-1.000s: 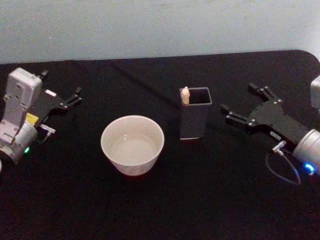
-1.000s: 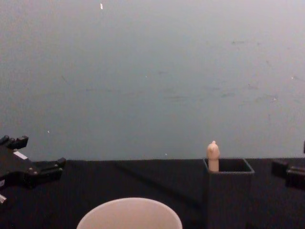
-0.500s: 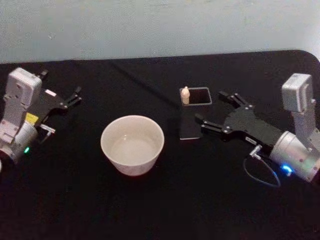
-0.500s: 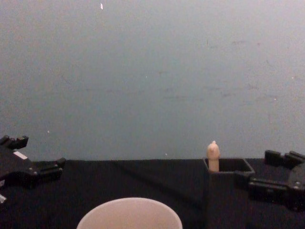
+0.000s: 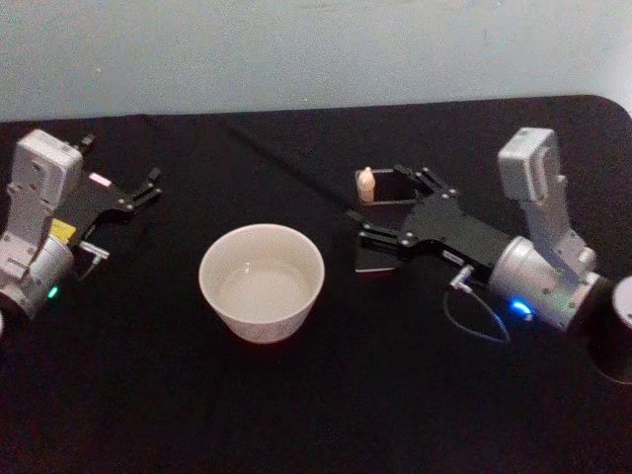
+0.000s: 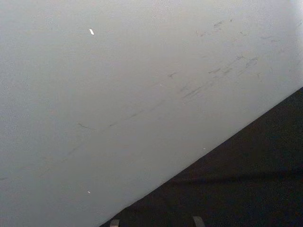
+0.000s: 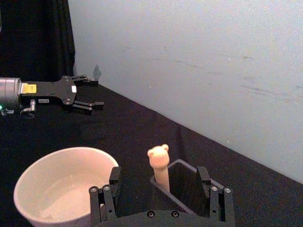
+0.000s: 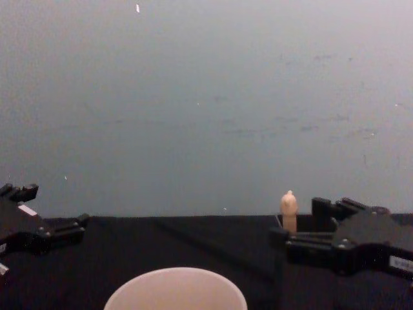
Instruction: Pick up the stirring spoon with one hand, stir inside the cup, then place it back in its original position.
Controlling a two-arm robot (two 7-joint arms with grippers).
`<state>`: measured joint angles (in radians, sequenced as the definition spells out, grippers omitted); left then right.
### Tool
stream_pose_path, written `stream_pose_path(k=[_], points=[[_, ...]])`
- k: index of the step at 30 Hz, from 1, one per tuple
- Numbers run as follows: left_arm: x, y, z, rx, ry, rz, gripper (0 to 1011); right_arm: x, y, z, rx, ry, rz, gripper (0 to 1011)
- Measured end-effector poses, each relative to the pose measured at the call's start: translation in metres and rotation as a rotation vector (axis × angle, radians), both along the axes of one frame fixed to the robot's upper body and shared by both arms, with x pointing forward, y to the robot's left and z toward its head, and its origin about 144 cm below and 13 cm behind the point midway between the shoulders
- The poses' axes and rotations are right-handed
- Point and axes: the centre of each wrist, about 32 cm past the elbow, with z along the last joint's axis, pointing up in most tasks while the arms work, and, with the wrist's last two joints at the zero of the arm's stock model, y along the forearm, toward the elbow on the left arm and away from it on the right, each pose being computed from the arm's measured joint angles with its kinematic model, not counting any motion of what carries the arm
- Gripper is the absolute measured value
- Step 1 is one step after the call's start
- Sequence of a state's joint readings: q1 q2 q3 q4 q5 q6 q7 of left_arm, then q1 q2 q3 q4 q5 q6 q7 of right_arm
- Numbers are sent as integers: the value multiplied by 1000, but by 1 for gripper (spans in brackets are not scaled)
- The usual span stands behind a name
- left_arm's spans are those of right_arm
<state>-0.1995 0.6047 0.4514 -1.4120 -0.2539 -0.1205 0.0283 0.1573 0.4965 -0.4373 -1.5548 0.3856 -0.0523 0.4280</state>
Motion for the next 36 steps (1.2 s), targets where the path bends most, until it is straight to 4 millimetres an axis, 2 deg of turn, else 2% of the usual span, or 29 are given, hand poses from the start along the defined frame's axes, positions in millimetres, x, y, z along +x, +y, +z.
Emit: stream_pose_path(k=[15, 32, 36], points=[[0, 0, 0, 0, 0, 0, 1001, 22, 18, -5, -2, -11, -5, 1002], [0, 0, 0, 0, 0, 0, 1001, 25, 20, -5, -1, -15, -3, 1002], [0, 0, 0, 0, 0, 0, 1001, 24, 20, -5, -1, -15, -3, 950]])
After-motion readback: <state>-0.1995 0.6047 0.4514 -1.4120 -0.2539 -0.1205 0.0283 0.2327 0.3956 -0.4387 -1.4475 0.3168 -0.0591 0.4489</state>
